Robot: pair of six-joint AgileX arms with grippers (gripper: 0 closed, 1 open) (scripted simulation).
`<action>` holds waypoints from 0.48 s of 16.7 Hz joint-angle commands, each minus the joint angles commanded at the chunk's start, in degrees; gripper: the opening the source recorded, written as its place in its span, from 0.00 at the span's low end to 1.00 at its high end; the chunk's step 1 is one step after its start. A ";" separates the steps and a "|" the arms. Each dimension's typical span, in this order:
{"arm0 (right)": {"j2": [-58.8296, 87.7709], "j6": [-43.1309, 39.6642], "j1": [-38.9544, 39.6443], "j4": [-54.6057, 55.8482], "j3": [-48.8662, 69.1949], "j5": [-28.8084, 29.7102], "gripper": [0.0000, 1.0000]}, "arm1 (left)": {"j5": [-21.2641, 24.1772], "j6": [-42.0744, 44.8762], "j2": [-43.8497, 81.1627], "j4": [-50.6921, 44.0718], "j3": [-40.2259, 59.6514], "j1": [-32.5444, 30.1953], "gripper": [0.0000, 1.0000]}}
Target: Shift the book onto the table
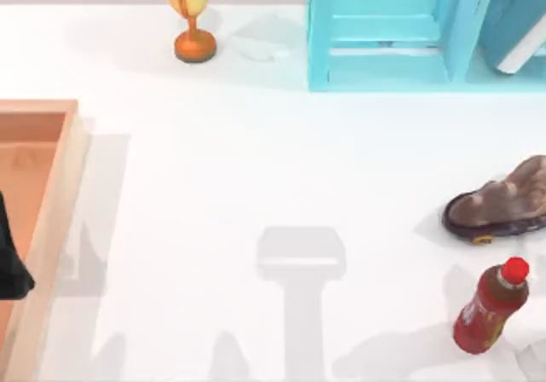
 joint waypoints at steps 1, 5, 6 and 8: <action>0.00 0.00 0.00 0.00 0.00 0.00 1.00 | 0.00 0.00 0.00 0.00 0.00 0.00 1.00; 3.48 0.81 -0.25 2.79 1.53 -0.04 1.00 | 0.00 0.00 0.00 0.00 0.00 0.00 1.00; 5.82 1.33 -0.39 4.58 2.50 -0.09 1.00 | 0.00 0.00 0.00 0.00 0.00 0.00 1.00; 12.24 2.66 -0.69 9.24 5.02 -0.28 1.00 | 0.00 0.00 0.00 0.00 0.00 0.00 1.00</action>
